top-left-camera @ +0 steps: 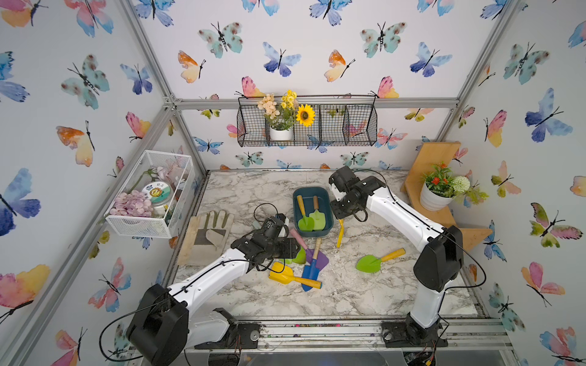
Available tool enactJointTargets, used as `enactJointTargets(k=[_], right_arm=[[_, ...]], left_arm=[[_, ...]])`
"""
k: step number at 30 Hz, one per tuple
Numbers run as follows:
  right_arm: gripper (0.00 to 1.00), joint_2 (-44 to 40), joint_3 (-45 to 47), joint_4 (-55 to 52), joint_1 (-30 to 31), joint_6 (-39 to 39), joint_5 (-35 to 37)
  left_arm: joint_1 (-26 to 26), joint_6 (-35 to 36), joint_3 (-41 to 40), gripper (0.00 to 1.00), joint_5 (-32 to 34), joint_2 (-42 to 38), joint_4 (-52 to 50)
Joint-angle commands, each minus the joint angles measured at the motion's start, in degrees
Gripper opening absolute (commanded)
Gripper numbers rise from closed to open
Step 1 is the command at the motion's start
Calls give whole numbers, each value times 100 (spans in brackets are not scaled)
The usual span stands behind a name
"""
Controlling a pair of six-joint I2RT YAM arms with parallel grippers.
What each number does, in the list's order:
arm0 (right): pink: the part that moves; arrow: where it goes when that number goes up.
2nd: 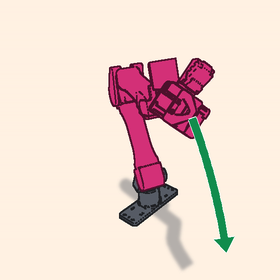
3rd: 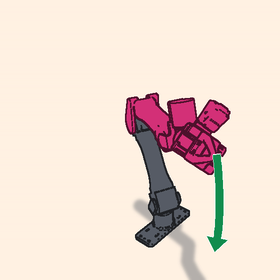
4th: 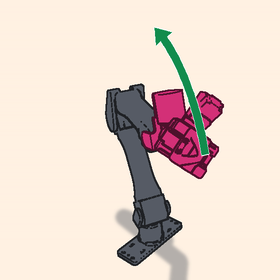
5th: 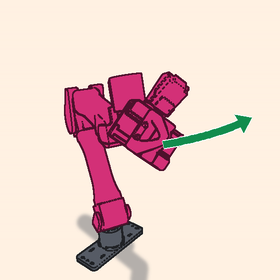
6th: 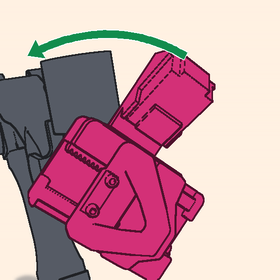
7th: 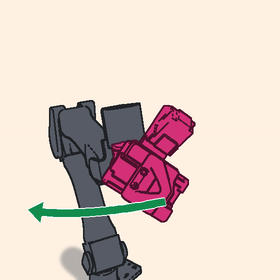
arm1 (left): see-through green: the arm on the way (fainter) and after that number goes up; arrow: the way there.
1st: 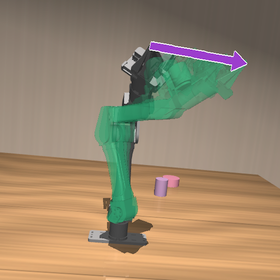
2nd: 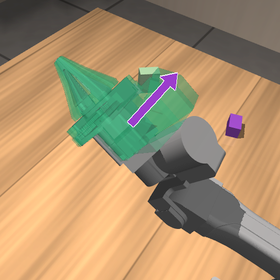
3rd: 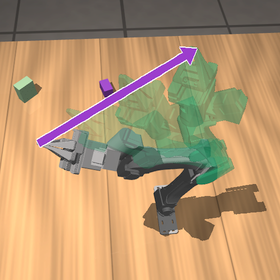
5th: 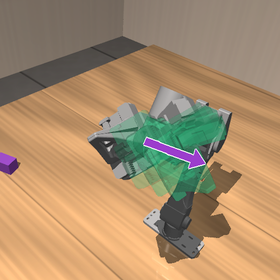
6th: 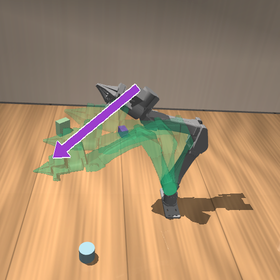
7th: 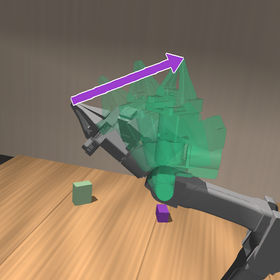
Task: Put the shovel into the storage box
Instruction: Pick up the shovel from the center of the board, then place the shovel in the storage box.
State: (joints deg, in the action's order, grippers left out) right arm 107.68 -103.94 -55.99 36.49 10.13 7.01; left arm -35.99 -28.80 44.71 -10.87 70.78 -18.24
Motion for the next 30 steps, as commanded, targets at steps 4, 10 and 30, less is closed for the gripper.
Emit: enactJointTargets(k=[4,10,30], right_arm=[[25,736,-1405,-227,42,211,-384],[25,1484,-2627,-343,42,387,-552],[44,2002,-1638,947,42,700,-693]], left_arm=[[58,-187,187,59,22,-9,-93],[143,-271,83,59,63,-214,-136],[292,-284,-79,59,41,-386,-151]])
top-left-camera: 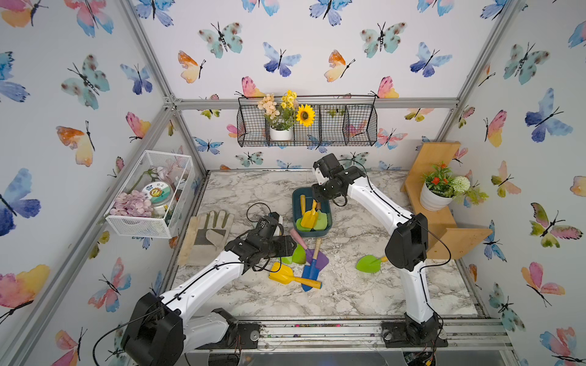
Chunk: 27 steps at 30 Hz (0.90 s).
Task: Put the shovel into the storage box
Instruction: Place the shovel in the storage box.
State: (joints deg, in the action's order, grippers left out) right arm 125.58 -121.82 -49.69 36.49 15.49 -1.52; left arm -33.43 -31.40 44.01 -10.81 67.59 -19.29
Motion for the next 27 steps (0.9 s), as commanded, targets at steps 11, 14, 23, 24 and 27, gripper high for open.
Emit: enactJointTargets(k=[11,14,23,24,27], right_arm=[[46,1217,7,802,42,790,206],[44,1443,-144,807,42,848,134],[32,1619,-153,939,42,845,-54],[31,1604,-110,965,42,817,-59],[29,1566,16,1049,42,742,-87]], left_arm=[[38,-41,55,59,121,-77,-109],[38,-28,55,59,136,-92,-136],[50,-7,38,59,133,-44,-132],[48,-7,29,59,132,-44,-126],[54,-24,3,59,140,-44,-102]])
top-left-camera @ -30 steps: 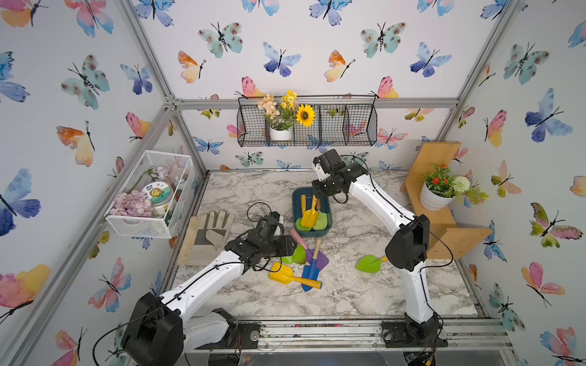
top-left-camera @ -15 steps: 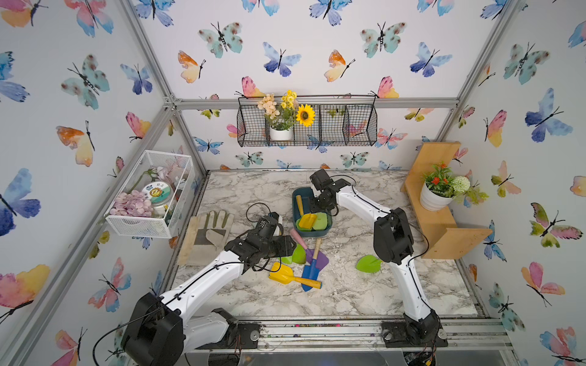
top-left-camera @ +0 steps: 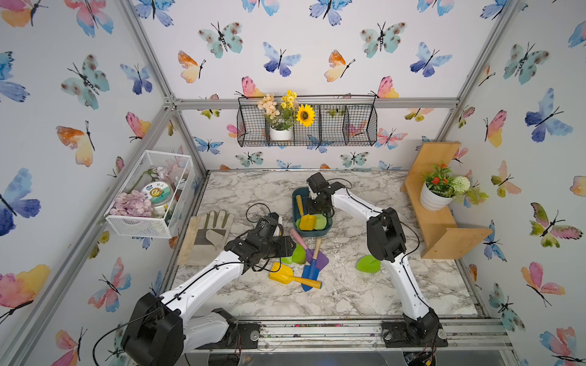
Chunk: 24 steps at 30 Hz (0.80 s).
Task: Put the shovel into the storage box
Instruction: Place the shovel in the storage box.
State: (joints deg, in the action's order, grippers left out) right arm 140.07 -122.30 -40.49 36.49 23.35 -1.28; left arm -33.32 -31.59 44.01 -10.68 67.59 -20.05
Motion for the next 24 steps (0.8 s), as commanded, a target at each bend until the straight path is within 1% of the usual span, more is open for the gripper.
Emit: enactJointTargets(k=[1,5,7,10,12,18,22,24], right_arm=[[28,117,76,129,42,-78,-155],[27,-4,104,67,42,-119,-197],[30,-160,173,60,42,-144,-197],[36,-529,418,48,42,-211,-182],[40,-867,719,91,43,-259,-171],[46,-1993,1911,337,42,-323,-198],[47,-2629,2542,389,42,-309,-149],[48,-2969,2869,397,42,-249,-69]], left_arm=[[37,-5,-6,59,124,-49,-24],[37,-13,20,59,153,-44,-33],[42,-26,50,59,169,-62,-38],[38,-46,76,59,210,-82,-12],[39,-24,140,59,232,-54,-55],[28,116,292,60,207,-53,-70],[-72,212,302,60,167,-70,-33],[-202,264,317,61,180,-75,-12]])
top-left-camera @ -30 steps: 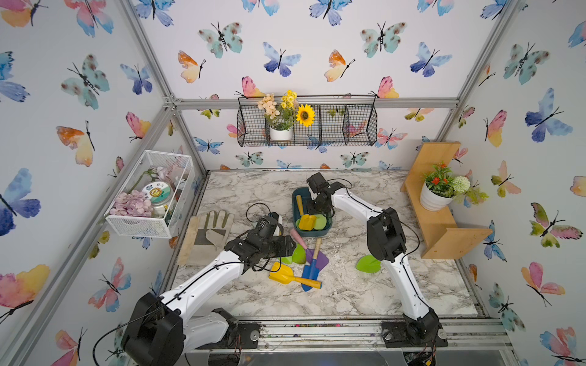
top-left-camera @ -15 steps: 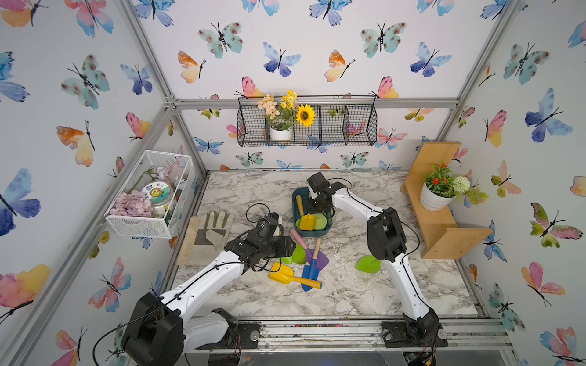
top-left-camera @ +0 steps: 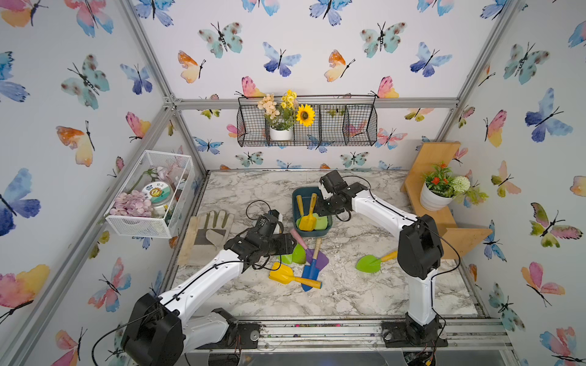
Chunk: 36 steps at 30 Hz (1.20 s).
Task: Put the shovel into the storage box
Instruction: Place the shovel in the storage box, then pick up the shovel from the center of the board.
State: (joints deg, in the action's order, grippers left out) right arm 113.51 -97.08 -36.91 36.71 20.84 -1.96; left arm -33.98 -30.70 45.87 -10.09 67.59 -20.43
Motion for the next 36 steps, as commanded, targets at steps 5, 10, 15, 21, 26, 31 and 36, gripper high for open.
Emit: enactJointTargets(k=[5,10,15,21,26,31,36], right_arm=[[52,-1078,1088,-64,21,259,381],[58,-1930,2054,-158,-19,783,862],[62,-2616,2894,-373,-170,1339,1251],[67,-3263,3611,-506,-376,1935,1559],[70,-3564,4073,-741,-973,2462,1492],[67,-3789,4613,-603,-1603,2594,1101],[64,-3872,4879,-612,-1956,2741,1145]], left_arm=[[-503,331,200,61,103,-4,83],[-884,515,320,61,101,179,166],[-1143,608,458,61,120,455,267],[-1394,723,597,60,219,643,320],[-1483,714,617,60,268,759,354],[-1526,712,642,60,270,825,395],[-1526,714,640,60,264,909,416]])
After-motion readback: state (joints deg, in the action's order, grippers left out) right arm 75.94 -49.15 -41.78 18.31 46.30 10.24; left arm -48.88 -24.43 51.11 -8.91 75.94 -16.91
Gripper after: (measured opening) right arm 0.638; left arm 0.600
